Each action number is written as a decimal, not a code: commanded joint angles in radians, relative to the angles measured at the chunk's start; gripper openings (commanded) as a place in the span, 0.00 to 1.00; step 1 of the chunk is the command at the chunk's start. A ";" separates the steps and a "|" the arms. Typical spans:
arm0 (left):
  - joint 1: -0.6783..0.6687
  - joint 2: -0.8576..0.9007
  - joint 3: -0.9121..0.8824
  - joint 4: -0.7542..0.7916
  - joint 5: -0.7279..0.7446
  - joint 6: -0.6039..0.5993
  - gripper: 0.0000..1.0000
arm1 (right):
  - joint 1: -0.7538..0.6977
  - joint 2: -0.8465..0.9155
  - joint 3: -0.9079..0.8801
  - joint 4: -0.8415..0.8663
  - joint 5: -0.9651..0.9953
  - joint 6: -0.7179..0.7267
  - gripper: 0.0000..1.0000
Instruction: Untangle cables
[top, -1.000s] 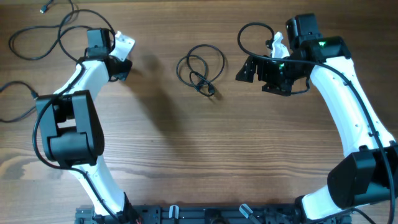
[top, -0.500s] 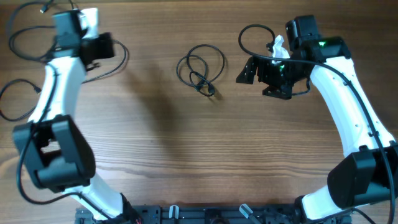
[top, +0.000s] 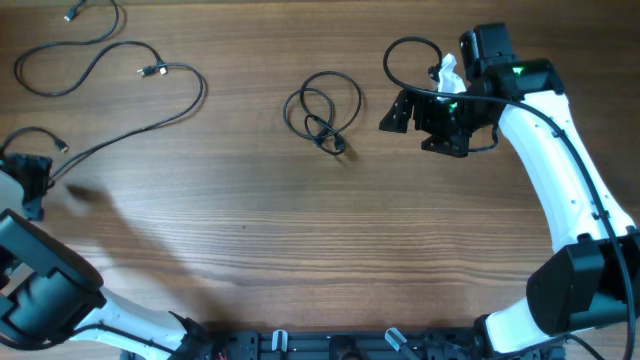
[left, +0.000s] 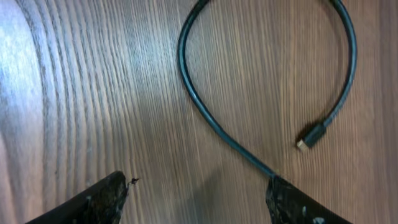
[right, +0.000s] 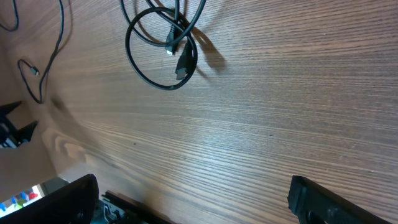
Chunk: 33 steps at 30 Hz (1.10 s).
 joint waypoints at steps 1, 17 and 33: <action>-0.028 0.055 -0.012 0.036 -0.102 -0.047 0.73 | 0.002 -0.018 0.005 0.000 0.009 0.002 1.00; -0.043 0.256 -0.012 0.336 -0.076 0.154 0.09 | 0.002 -0.018 0.005 -0.035 0.009 0.027 1.00; -0.040 0.255 0.000 0.710 0.097 0.374 0.22 | 0.002 -0.018 0.005 -0.061 0.009 0.061 1.00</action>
